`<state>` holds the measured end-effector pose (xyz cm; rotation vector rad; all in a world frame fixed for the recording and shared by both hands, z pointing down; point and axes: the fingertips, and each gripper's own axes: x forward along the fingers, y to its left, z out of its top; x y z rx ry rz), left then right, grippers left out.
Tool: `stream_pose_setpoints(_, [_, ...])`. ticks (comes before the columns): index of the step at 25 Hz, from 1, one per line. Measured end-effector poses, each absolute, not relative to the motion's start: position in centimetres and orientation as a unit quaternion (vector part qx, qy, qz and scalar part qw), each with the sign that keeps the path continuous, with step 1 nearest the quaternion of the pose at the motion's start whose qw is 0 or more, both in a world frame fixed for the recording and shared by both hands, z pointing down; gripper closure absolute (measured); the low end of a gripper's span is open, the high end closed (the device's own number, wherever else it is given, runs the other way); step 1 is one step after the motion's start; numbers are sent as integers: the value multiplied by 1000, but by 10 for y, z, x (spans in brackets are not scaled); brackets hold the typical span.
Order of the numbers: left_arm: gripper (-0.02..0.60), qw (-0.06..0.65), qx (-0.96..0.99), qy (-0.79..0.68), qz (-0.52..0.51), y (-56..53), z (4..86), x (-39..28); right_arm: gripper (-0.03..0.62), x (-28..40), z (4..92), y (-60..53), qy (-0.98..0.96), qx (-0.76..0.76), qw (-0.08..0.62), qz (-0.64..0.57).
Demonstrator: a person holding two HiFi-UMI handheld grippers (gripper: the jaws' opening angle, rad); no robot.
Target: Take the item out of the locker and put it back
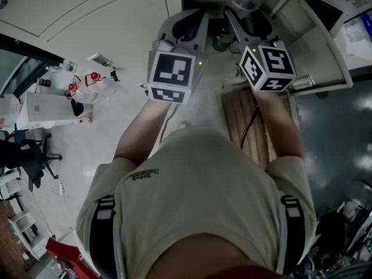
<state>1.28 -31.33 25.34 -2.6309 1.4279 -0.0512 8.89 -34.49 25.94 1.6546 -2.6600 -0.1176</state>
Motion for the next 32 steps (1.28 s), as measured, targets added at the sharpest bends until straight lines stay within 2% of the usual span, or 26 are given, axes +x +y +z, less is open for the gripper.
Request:
stream_pose_setpoints(6, [568,110,-872,477,-5,-291,227,-2,335,95,218,-294,-851,516,-36,-89])
stream_pose_setpoints(11, [568,107,-876,470,12,-270,212,-13,335,105,208,-264,-848,517,-46,-106])
stream_pose_setpoints(17, [568,114,-868,483,26,-258,232,-28,335,106,214,-242,-847,517,-77,-95])
stream_pose_setpoints(25, [568,91,-871,482,14,-242,267,-34,335,99,236,-216,-842,518,-64,-136])
stream_pose_setpoints(32, [568,83,-869,487,2,-236,277,-39,335,99,255,-208,-847,516,-57,-112])
